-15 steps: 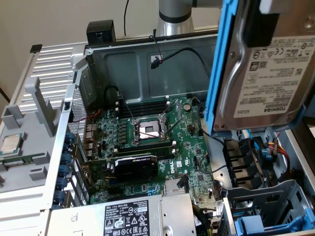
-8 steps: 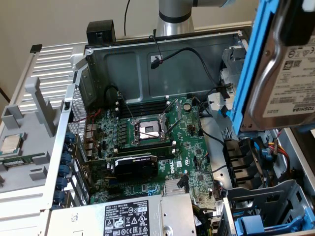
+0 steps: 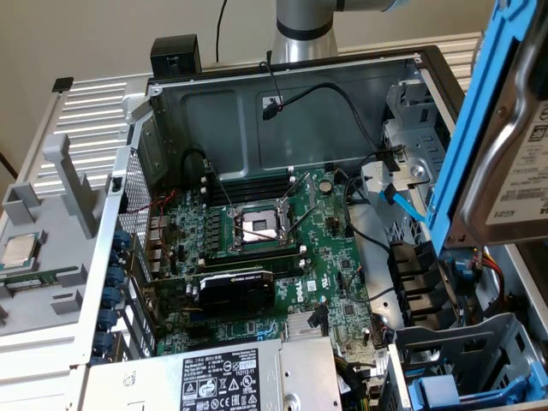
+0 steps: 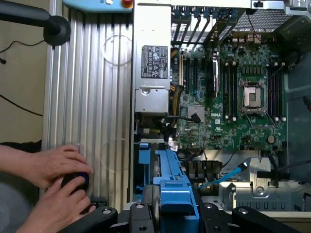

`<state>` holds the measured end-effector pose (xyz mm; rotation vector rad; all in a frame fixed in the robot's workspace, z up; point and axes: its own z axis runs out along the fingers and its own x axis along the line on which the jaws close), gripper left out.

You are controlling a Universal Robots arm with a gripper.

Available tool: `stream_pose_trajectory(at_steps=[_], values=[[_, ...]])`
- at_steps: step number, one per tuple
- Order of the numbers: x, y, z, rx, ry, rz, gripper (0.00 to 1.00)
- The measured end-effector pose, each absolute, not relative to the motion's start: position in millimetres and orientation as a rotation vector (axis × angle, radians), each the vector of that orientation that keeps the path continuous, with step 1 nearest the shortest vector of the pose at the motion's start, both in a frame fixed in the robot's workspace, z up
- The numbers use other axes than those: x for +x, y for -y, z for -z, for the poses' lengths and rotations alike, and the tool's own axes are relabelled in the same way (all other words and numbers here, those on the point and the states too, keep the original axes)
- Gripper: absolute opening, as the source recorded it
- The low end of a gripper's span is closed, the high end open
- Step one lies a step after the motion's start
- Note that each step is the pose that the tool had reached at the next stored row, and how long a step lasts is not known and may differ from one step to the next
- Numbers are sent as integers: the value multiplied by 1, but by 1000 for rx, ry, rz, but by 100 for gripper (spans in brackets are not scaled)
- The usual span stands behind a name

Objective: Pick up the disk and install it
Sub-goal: 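Insert the disk into the insertion slot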

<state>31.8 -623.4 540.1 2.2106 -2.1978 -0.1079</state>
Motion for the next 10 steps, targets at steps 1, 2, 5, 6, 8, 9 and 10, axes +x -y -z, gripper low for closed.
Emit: stream_pose_trajectory(at_steps=[1, 2, 5, 6, 8, 9, 10], values=[[32, 624, -540, 2211, 2198, 108, 37], [32, 624, -540, 2211, 2198, 108, 37], [32, 624, -540, 2210, 2198, 108, 37], [32, 624, -540, 2211, 2198, 108, 37], [32, 624, -540, 2211, 2198, 108, 37], [32, 624, -540, 2211, 2198, 108, 37], [32, 624, -540, 2211, 2198, 108, 37]])
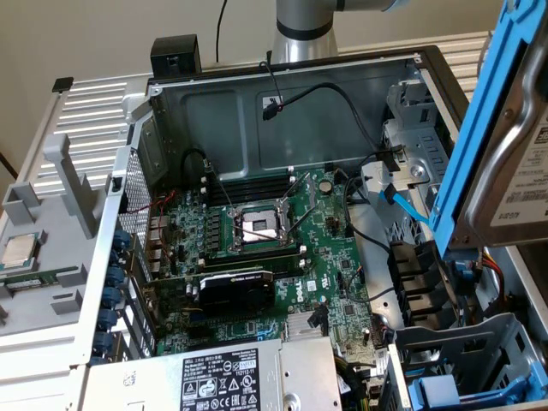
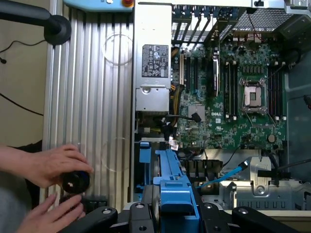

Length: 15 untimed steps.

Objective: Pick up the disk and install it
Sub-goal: 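Insert the disk into the insertion slot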

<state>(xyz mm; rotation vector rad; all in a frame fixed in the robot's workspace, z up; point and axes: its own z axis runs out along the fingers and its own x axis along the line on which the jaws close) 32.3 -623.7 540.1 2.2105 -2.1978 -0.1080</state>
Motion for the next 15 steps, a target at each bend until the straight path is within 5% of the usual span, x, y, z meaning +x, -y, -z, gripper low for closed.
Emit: stream_pose_trajectory(at_steps=[15], values=[[26, 624, -527, 2214, 2209, 94, 37]])
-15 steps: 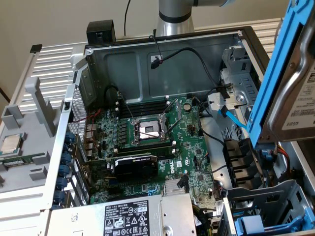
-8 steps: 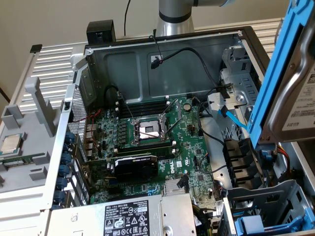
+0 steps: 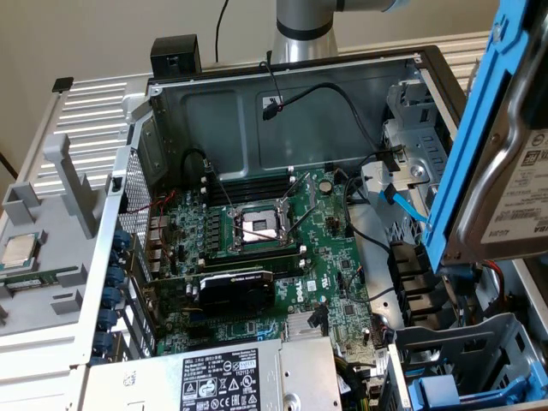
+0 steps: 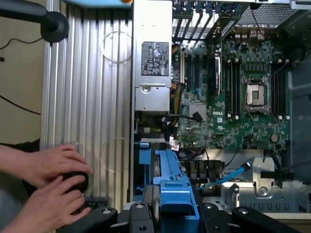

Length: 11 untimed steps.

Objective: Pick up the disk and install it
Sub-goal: 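Insert the disk into the insertion slot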

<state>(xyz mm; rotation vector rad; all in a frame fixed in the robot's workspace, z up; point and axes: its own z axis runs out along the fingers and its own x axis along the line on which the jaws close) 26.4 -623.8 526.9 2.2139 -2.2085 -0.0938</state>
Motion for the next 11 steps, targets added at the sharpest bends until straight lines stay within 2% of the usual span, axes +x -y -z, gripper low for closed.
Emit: stream_pose_trajectory(at_steps=[11], values=[[26, 631, -511, 2212, 2215, 90, 37]])
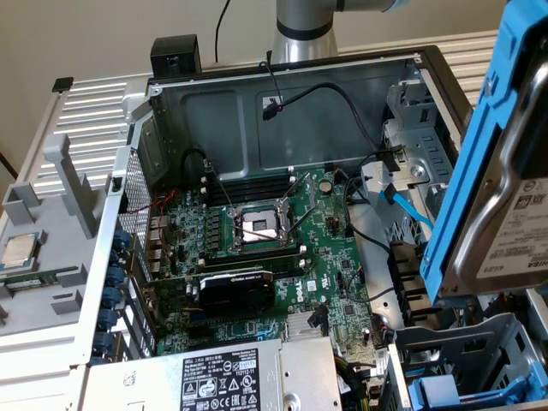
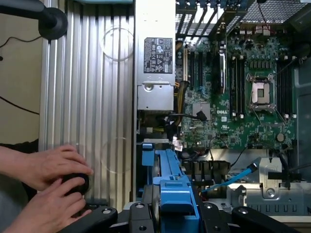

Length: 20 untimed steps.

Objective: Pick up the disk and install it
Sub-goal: 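Insert the disk into the insertion slot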

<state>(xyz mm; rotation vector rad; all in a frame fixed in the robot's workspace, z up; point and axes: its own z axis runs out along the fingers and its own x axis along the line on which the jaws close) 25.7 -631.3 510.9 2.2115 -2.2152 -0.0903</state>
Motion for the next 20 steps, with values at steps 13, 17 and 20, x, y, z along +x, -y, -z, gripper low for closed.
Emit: stream_pose_trajectory(at_steps=[13, 17, 20], values=[[26, 641, -487, 2209, 2219, 88, 37], [26, 643, -480, 2209, 2220, 88, 37], [26, 643, -475, 2210, 2220, 87, 37]])
